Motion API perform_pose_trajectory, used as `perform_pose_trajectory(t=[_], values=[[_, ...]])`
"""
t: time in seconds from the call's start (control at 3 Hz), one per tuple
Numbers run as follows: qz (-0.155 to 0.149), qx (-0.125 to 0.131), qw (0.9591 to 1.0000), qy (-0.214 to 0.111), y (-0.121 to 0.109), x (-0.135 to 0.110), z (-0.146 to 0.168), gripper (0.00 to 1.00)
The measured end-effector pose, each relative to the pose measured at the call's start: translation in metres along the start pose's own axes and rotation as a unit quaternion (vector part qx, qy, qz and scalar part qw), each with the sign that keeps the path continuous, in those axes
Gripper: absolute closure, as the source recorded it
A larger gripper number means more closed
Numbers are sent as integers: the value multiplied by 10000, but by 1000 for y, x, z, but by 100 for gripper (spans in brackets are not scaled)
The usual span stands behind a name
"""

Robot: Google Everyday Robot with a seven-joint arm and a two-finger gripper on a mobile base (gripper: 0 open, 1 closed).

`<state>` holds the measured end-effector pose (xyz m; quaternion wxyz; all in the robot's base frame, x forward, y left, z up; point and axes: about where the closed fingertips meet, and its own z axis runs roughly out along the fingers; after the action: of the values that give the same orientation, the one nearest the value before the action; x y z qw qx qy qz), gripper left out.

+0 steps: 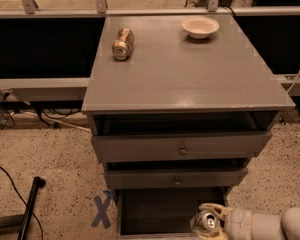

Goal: Pick 7up can from bottom drawer and place on counter

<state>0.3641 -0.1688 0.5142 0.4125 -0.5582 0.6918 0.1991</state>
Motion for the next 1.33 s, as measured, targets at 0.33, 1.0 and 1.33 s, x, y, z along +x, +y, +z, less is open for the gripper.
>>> perform_pose_trajectory(t=[0.33, 1.0, 1.33], values=[[-436, -259, 9982, 305, -19, -44, -62, 100], [-970, -668, 9918, 503, -112, -160, -144, 100], [-1048, -913, 9902, 149, -112, -181, -157, 100]])
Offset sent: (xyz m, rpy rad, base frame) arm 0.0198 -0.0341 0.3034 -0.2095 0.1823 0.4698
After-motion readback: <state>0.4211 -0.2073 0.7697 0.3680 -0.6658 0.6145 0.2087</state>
